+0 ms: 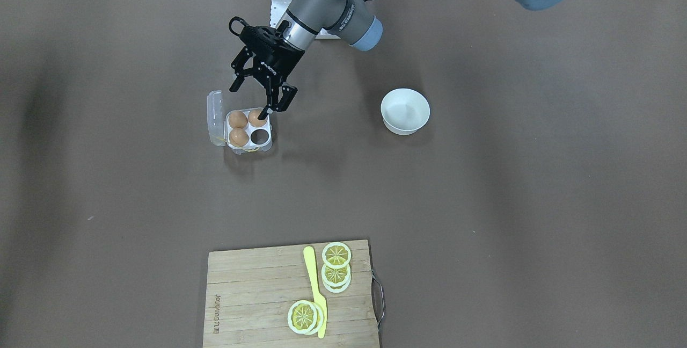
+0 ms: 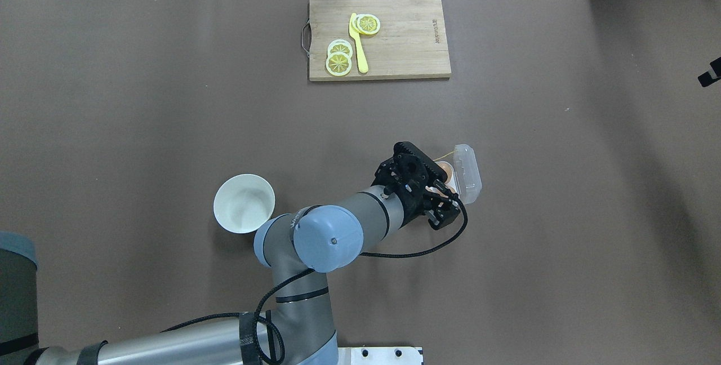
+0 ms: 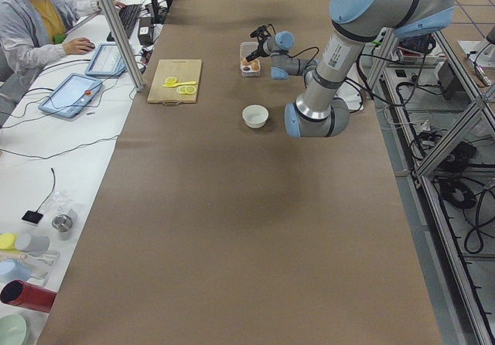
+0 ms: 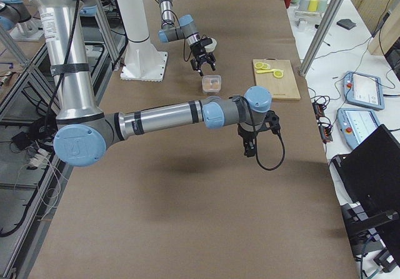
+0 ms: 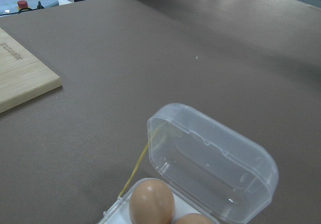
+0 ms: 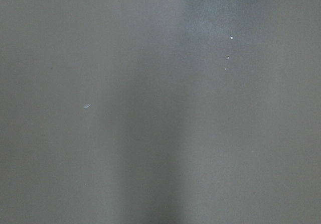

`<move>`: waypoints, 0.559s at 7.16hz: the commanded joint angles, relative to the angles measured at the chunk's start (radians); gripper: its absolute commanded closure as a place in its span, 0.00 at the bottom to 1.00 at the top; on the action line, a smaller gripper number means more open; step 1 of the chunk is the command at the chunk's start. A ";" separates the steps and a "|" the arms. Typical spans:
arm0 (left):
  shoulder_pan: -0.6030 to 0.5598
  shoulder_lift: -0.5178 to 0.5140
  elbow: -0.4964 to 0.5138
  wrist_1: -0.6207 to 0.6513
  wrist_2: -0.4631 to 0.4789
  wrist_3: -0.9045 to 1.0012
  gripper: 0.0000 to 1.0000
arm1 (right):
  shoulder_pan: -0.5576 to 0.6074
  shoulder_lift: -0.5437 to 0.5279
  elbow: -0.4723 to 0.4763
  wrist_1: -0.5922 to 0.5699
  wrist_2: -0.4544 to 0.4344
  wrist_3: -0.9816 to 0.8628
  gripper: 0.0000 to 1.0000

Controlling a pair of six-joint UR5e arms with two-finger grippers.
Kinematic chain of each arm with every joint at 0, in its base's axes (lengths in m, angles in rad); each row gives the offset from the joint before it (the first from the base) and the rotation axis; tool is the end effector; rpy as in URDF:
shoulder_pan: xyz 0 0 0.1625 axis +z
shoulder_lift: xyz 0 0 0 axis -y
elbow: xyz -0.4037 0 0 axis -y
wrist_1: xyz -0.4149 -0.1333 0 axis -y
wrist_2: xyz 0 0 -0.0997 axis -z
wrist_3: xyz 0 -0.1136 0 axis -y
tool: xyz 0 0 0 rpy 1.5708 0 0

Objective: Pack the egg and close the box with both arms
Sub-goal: 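Withdraw the left gripper from the box while the right arm moves in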

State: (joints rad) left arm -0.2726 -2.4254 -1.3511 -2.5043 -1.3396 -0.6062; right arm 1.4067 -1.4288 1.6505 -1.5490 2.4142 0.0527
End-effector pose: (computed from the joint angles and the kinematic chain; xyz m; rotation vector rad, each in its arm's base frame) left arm 0.6788 -0.3552 0.0820 1.0589 1.1726 0.3621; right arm -0.0464 -0.5770 0.5202 0.1369 -0.8602 -0.2069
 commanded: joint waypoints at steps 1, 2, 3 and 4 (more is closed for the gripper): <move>-0.071 0.055 -0.054 0.013 -0.009 -0.036 0.04 | 0.000 0.004 0.003 0.003 -0.003 -0.001 0.00; -0.121 0.121 -0.077 0.025 -0.022 -0.047 0.05 | 0.000 0.024 -0.006 0.001 -0.013 0.001 0.00; -0.229 0.170 -0.130 0.188 -0.176 -0.096 0.05 | 0.000 0.047 0.002 0.003 -0.015 0.057 0.00; -0.343 0.210 -0.222 0.396 -0.352 -0.107 0.07 | -0.017 0.059 0.009 0.004 -0.015 0.085 0.00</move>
State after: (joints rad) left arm -0.4916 -2.2677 -1.4851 -2.3150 -1.5118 -0.6886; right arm 1.4020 -1.3880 1.6525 -1.5463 2.4007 0.1000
